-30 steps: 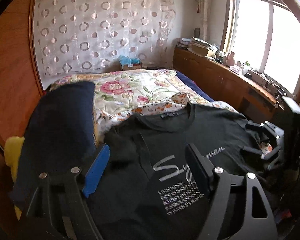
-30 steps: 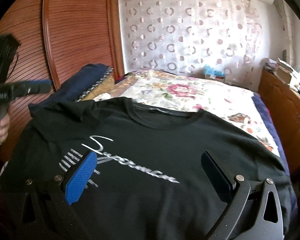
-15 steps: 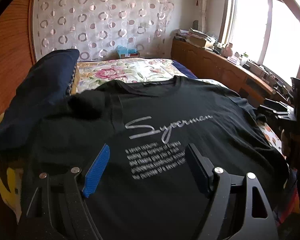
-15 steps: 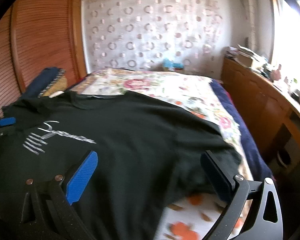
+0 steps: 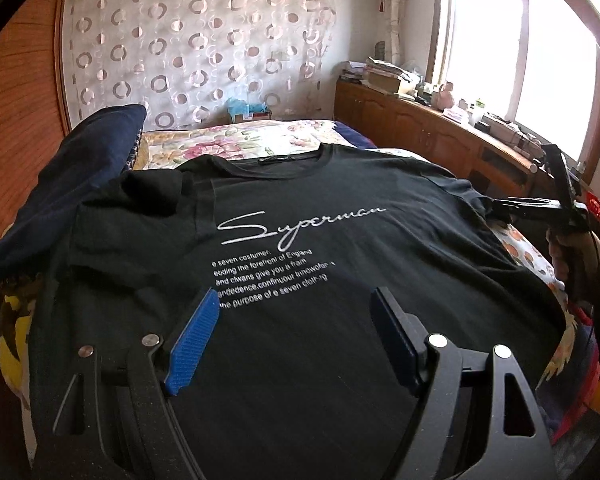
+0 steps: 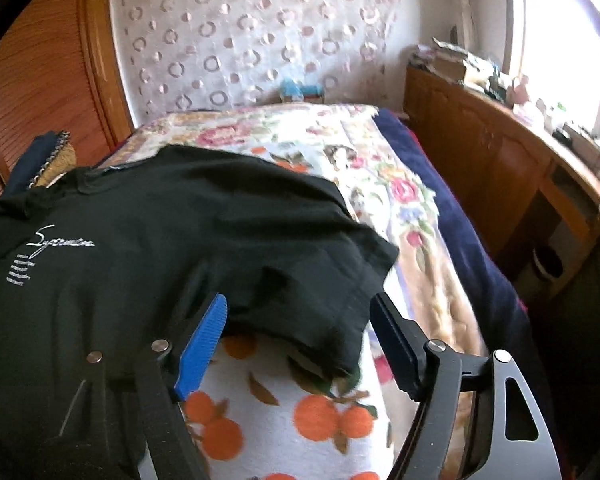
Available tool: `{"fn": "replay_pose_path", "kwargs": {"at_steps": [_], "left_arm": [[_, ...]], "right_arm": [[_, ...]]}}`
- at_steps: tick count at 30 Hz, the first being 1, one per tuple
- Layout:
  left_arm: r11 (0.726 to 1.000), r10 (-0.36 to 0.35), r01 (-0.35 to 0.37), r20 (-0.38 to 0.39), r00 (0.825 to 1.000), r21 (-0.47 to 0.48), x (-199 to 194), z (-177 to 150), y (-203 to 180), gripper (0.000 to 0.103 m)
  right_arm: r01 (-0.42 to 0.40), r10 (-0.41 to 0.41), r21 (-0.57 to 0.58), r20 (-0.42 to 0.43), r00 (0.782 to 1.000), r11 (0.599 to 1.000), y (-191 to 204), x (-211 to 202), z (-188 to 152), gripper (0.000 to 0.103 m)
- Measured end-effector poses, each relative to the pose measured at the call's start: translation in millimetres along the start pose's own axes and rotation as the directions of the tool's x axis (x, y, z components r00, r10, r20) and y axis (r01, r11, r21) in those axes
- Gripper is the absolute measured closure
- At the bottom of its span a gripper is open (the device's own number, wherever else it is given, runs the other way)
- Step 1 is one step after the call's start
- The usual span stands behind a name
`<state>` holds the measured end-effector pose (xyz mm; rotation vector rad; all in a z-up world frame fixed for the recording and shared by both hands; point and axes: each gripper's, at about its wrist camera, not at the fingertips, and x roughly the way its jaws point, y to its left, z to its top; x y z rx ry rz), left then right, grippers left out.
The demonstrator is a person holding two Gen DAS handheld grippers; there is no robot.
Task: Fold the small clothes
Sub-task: 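Grasp the other sleeve with the right gripper and fold it inward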
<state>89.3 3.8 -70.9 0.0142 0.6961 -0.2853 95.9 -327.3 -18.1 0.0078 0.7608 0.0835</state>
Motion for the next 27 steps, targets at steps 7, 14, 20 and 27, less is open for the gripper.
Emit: {"fn": "replay_pose_path", "kwargs": {"at_steps": [7,14,20,27], "left_arm": [[1.000,-0.011,0.011,0.010,1.000,0.001,-5,-5,-11,0.025],[1.000,-0.015,0.015,0.026,1.000,0.002,-10,-7,-18,0.025],[1.000,-0.010,0.010,0.033,0.999,0.005,-13,-9,-21,0.025],[1.000,-0.003,0.003,0.046,0.999,0.001,-16,-9,-20,0.025]], "right_arm": [[-0.014,0.015,0.030,-0.055,0.998,0.999,1,-6,14,0.041],[-0.024,0.028,0.040,-0.079,0.996,0.999,-4,-2,24,0.050],[0.039,-0.040,-0.028,-0.046,0.998,0.999,0,6,28,0.084],[0.058,-0.056,-0.107,0.024,0.998,0.993,19,-6,35,0.093]]}}
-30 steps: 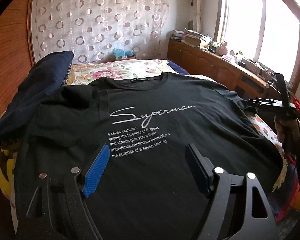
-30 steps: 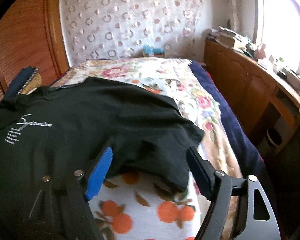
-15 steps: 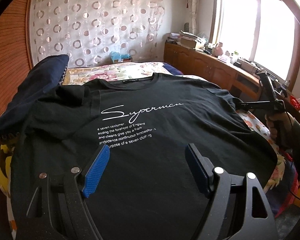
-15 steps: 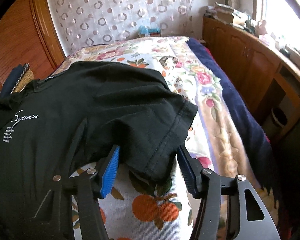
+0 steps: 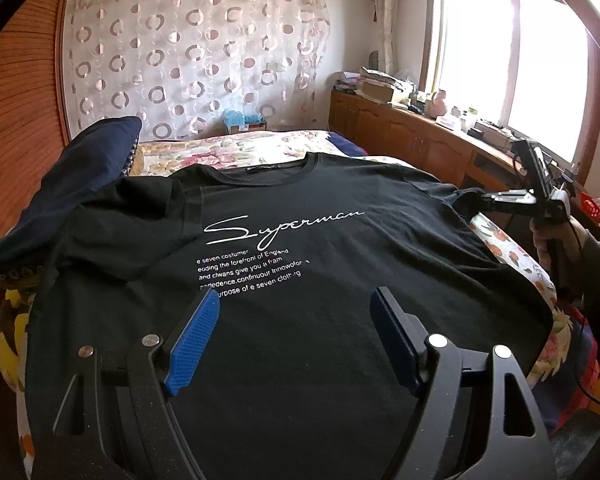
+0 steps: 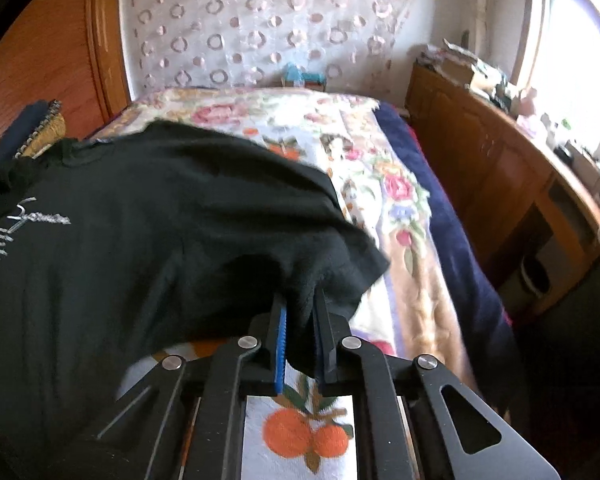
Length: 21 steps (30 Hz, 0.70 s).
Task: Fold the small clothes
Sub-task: 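Grasp the other sleeve with the right gripper and fold it inward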
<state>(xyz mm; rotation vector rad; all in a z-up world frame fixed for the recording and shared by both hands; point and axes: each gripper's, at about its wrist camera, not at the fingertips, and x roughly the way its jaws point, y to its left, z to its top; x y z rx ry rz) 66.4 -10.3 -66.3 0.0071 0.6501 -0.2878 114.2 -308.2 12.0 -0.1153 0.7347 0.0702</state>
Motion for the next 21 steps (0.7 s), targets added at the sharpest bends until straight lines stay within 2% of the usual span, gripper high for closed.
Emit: {"fn": "replay_pose_path", "kwargs": {"at_steps": [4,8,12,19,21], "left_arm": [[1.000,0.003,-0.003,0.006,1.000,-0.008,-2,-1,1,0.025],[1.000,0.007,-0.007,0.014,1.000,-0.014,-4,-1,1,0.025],[1.000,0.009,-0.008,0.023,1.000,-0.018,-6,-1,1,0.025],[0.999,0.012,-0.011,0.033,0.999,-0.031,-8,-2,3,0.025],[0.999,0.013,-0.012,0.038,0.999,-0.035,-9,-1,4,0.025]], "right_arm": [[-0.039,0.043,-0.038,0.090,0.995,0.998,20,-26,14,0.093],[-0.096,0.111,-0.119,0.123,0.986,0.988,58,-44,15,0.093],[-0.163,0.180,-0.177,0.087,0.980,0.971,93,-43,0,0.093],[-0.196,0.201,-0.182,0.010,0.980,0.964,109,-24,-27,0.093],[-0.189,0.193,-0.178,0.005,0.981,0.966,106,-24,-30,0.082]]}}
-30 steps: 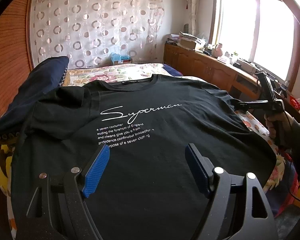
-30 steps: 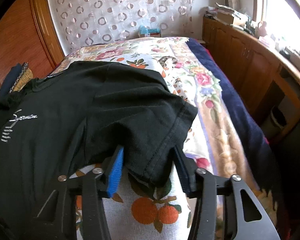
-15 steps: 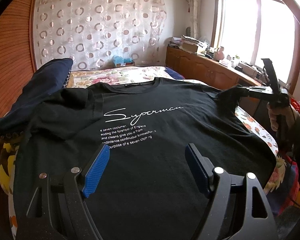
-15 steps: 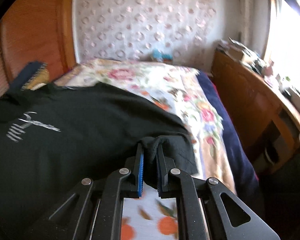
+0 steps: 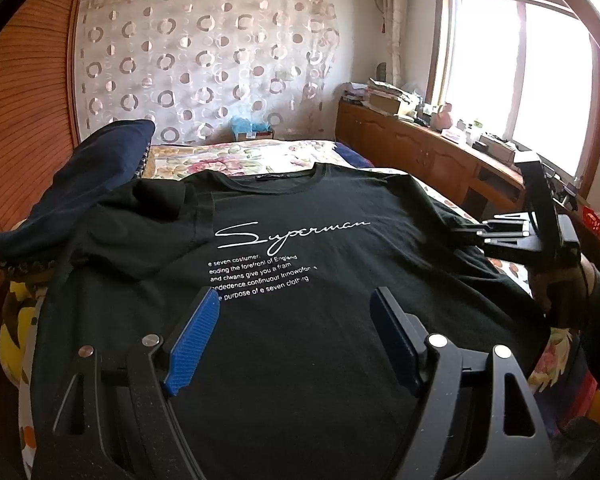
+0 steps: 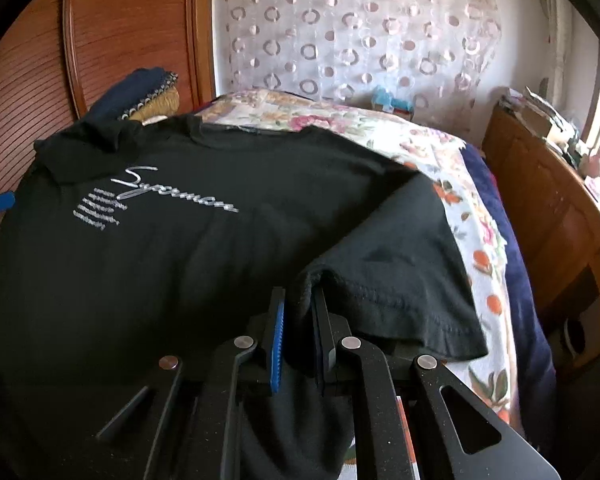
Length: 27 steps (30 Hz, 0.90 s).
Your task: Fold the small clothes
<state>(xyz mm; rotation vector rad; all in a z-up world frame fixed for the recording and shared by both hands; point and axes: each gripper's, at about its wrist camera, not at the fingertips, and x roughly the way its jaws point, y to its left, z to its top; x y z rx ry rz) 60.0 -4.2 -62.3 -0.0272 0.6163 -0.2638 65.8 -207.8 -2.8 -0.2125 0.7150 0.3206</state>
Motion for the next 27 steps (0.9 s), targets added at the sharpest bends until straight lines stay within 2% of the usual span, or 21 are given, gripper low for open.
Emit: {"fn": "replay_pose_path", "kwargs": {"at_steps": [1,3,5,10,13,17,23,26,27], "left_arm": [[1.000,0.001,-0.001,0.005,1.000,-0.003,-1,0,0,0.025],[1.000,0.003,-0.003,0.011,1.000,-0.006,-2,0,0,0.025],[1.000,0.005,-0.005,0.017,1.000,-0.010,-3,0,-1,0.025],[1.000,0.014,-0.013,0.029,0.999,-0.017,-4,1,0,0.025],[1.000,0.015,-0.015,0.038,0.999,-0.020,-4,2,1,0.025],[1.000,0.018,-0.017,0.049,0.999,-0.021,-6,1,2,0.024],[1.000,0.022,-0.021,0.048,0.999,-0.020,-6,2,2,0.024],[1.000,0.022,-0.021,0.047,0.999,-0.019,-6,2,1,0.024],[1.000,0.022,-0.021,0.046,0.999,-0.019,-5,2,2,0.024]], "right_arm": [[0.004,-0.004,0.002,-0.001,1.000,1.000,1,-4,2,0.077],[-0.002,0.002,0.008,0.004,1.000,1.000,-1,-10,-1,0.055],[-0.001,0.001,0.013,0.025,1.000,1.000,-2,-16,2,0.049],[0.035,-0.040,0.061,0.085,0.996,0.998,-20,-36,7,0.047],[0.080,-0.090,0.110,0.086,0.992,0.991,-39,-30,8,0.047],[0.126,-0.133,0.163,0.029,0.991,0.979,-65,-7,6,0.047],[0.140,-0.119,0.221,-0.106,0.987,0.965,-94,36,-1,0.047],[0.141,-0.117,0.223,-0.115,0.986,0.965,-97,43,2,0.048],[0.139,-0.116,0.218,-0.115,0.987,0.966,-95,45,3,0.052]]}}
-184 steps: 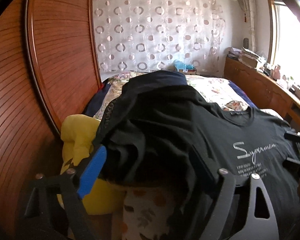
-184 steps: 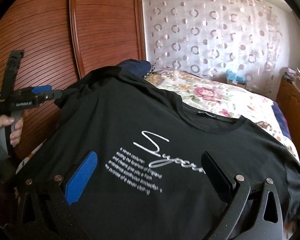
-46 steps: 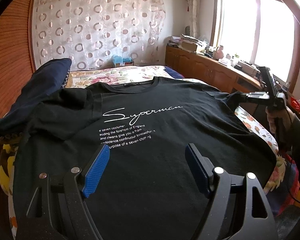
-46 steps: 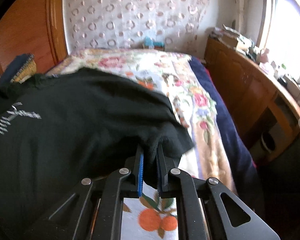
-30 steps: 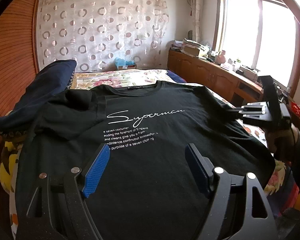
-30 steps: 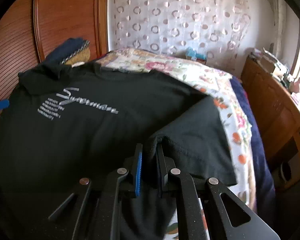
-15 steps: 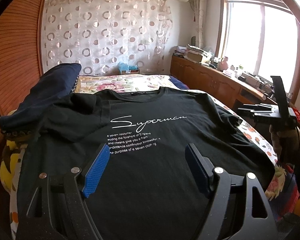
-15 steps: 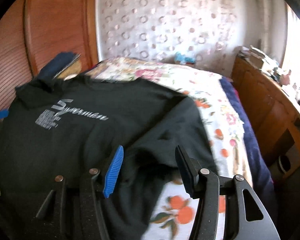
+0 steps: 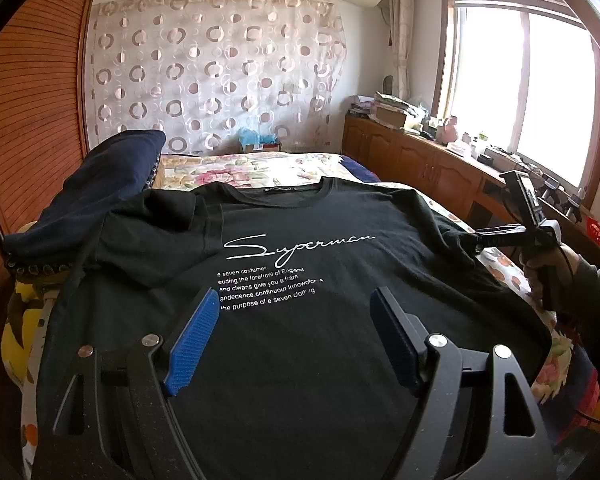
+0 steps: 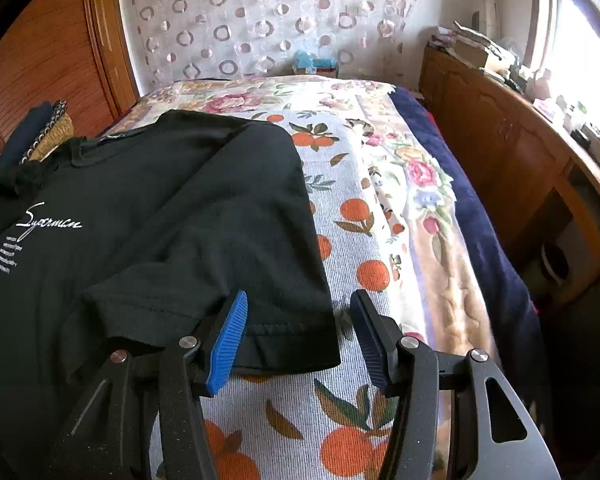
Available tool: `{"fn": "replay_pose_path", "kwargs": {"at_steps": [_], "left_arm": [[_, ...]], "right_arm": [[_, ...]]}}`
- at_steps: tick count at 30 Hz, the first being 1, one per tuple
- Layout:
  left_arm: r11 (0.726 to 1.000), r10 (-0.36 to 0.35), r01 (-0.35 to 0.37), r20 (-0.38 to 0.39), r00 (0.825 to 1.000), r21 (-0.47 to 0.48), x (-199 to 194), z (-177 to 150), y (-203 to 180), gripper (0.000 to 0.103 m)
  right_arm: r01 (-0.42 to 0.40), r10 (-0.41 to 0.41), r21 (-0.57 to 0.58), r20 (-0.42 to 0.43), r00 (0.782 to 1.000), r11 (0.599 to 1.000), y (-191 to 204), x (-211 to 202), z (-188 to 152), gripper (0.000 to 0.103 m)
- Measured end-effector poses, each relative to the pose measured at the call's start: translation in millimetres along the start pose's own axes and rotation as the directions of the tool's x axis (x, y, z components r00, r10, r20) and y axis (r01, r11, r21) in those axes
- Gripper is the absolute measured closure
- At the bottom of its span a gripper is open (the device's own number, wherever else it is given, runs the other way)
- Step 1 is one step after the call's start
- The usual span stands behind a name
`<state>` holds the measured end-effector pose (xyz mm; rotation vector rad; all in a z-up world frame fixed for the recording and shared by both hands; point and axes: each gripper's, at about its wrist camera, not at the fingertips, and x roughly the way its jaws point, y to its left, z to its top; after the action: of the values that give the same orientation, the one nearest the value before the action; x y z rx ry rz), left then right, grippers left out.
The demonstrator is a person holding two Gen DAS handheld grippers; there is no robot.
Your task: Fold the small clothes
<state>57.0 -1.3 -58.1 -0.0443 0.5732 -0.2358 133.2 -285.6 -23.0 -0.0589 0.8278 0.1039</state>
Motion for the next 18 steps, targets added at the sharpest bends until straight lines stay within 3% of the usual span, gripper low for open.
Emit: {"fn": "replay_pose_path", "kwargs": {"at_steps": [1,3,5,11,18], "left_arm": [[1.000,-0.001,0.000,-0.001,1.000,-0.001,0,0,0,0.024],[1.000,-0.001,0.001,-0.001,1.000,-0.001,0,-1,0,0.024],[1.000,-0.001,0.001,-0.003,1.000,0.003,0,-1,0,0.024],[1.000,0.002,-0.002,0.000,1.000,-0.003,0,-1,2,0.024],[1.000,0.003,-0.003,0.000,1.000,-0.007,0,-2,5,0.024]], "right_arm": [[-0.012,0.012,-0.011,0.004,1.000,1.000,3,0,-1,0.058],[-0.037,0.037,-0.041,0.001,0.999,0.998,6,0,1,0.086],[-0.060,0.059,-0.058,-0.012,0.998,0.996,10,2,3,0.097],[-0.149,0.156,-0.103,0.068,0.985,0.983,22,-19,29,0.099],[-0.212,0.238,-0.227,0.095,0.967,0.951,90,-15,74,0.099]]}}
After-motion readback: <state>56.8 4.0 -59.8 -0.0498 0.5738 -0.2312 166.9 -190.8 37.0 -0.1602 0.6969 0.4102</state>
